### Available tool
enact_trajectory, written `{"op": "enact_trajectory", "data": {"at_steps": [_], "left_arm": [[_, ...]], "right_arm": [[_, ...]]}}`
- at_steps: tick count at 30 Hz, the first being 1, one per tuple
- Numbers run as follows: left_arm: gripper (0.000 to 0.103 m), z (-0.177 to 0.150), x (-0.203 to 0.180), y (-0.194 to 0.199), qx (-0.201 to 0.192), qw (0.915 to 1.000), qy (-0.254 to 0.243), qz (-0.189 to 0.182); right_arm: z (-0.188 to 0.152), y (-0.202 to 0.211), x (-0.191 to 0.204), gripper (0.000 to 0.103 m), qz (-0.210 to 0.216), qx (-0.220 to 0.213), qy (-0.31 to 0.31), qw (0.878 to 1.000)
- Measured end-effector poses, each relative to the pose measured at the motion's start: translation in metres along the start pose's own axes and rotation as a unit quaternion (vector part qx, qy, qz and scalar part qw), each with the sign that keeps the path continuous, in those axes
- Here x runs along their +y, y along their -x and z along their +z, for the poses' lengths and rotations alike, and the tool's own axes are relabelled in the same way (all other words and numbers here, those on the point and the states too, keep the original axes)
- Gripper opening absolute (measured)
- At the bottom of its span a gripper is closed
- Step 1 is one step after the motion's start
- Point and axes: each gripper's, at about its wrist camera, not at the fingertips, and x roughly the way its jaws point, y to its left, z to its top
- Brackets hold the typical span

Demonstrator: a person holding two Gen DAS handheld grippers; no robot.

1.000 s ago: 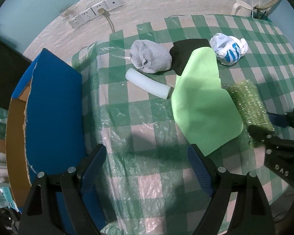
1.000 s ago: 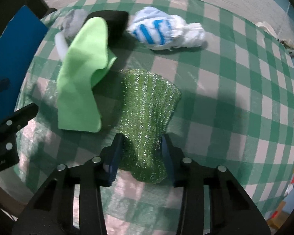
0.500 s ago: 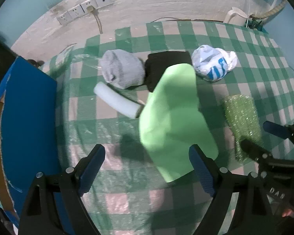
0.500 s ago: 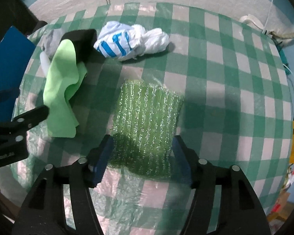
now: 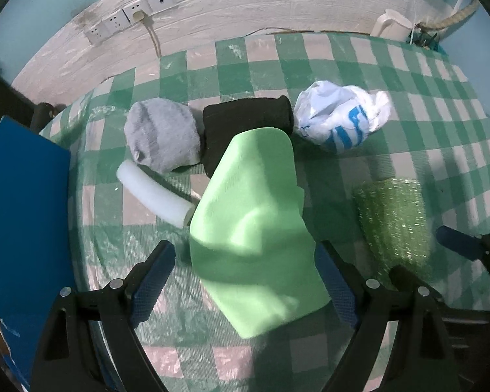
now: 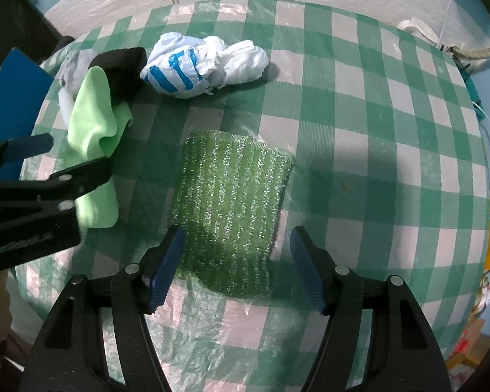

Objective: Organize soft objects
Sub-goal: 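Grasp the green mesh scrubber with the right tool while the left tool grasps the lime-green cloth, then lift the scrubber and green cloth and carry both over the box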

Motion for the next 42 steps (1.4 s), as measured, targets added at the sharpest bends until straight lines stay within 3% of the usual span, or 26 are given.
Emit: {"op": "enact_trajectory", "data": {"at_steps": [2,7,9,12,17,27,29,31,33,42], "left_arm": [[0.083,-0.002,-0.001,-0.004,0.000,1.0000,-0.004,0.009],[0.050,-0.006,0.001,-0.018,0.020,0.9998,0.000,-0.002],[0.030,-0.007,0.002,-0.015,0.010,0.9999,0.003,-0.005],[0.014,-0.008,0.003,-0.012,0.007,0.9999,0.002,-0.010],[0.013,-0.013,0.017,-0.009,0.015,0.9991,0.020,-0.035],[0.013,-0.040,0.027,0.004,0.014,0.9995,0.016,-0.021],[0.013,-0.042,0.030,0.006,0.012,0.9995,0.020,-0.022],[0.012,-0.042,0.037,0.007,0.009,0.9994,0.023,-0.023],[0.012,-0.044,0.045,0.006,0.005,0.9994,0.024,-0.024],[0.012,-0.053,0.064,0.021,-0.010,0.9989,0.036,-0.028]], "right_arm": [[-0.001,-0.001,-0.002,0.068,-0.001,0.001,-0.001,1.000],[-0.002,-0.004,-0.002,0.068,-0.001,0.001,-0.002,1.000],[-0.003,-0.005,-0.002,0.069,-0.001,0.001,-0.001,1.000],[-0.002,-0.004,-0.003,0.068,0.000,-0.007,-0.004,1.000],[0.007,-0.007,0.005,0.074,-0.002,-0.029,-0.005,1.000],[0.011,-0.021,0.025,0.073,-0.026,-0.034,0.018,0.999],[0.011,-0.021,0.028,0.062,-0.040,-0.034,0.027,0.998],[0.011,-0.019,0.031,0.036,-0.040,-0.034,0.029,0.998],[0.012,-0.017,0.032,0.024,-0.028,-0.028,0.029,0.999],[0.014,0.007,0.048,0.020,-0.006,-0.032,0.039,0.999]]}}
